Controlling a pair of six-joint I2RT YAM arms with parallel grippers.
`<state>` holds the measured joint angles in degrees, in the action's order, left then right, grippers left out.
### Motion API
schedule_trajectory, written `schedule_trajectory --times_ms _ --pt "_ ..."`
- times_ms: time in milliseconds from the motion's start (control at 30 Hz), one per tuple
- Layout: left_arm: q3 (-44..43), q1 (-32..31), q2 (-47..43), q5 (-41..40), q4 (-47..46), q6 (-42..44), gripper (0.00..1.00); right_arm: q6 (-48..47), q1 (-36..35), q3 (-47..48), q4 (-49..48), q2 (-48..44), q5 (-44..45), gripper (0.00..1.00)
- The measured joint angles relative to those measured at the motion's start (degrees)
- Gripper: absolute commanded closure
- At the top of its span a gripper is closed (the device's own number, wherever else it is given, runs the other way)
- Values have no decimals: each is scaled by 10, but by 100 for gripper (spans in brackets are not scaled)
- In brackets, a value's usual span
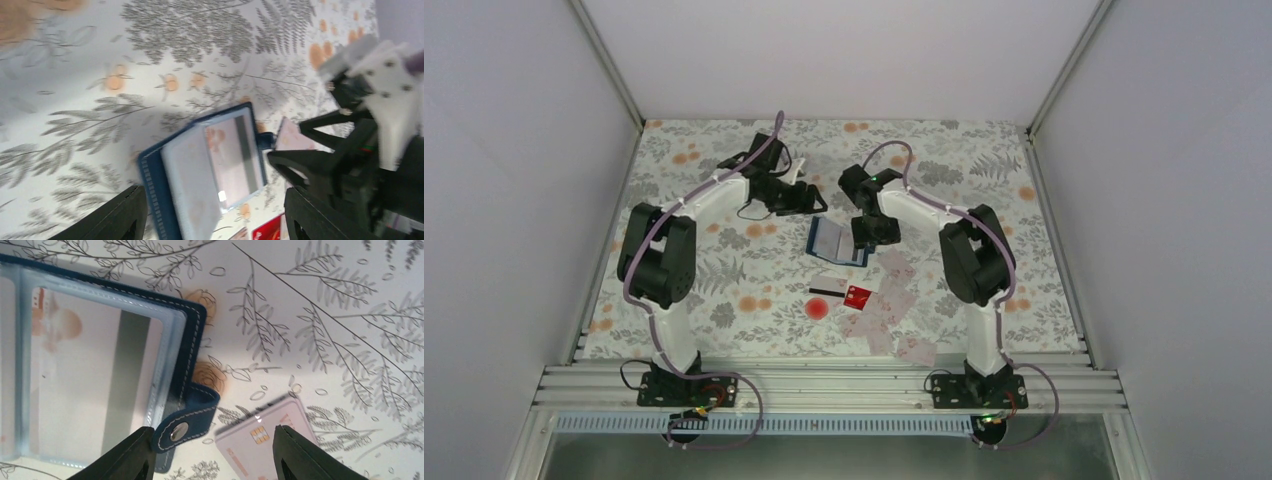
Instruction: Put the credit cards into the card holder
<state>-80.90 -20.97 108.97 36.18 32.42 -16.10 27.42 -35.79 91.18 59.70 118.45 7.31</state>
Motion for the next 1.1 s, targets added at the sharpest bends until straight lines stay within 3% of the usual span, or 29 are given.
schedule_trajectory --times_ms 500,1100 --pt "50 36 -25 -180 55 7 46 4 16 -58 -2 -46 23 43" --pt "39 -7 42 -180 60 32 47 -10 43 -134 -51 -67 12 46"
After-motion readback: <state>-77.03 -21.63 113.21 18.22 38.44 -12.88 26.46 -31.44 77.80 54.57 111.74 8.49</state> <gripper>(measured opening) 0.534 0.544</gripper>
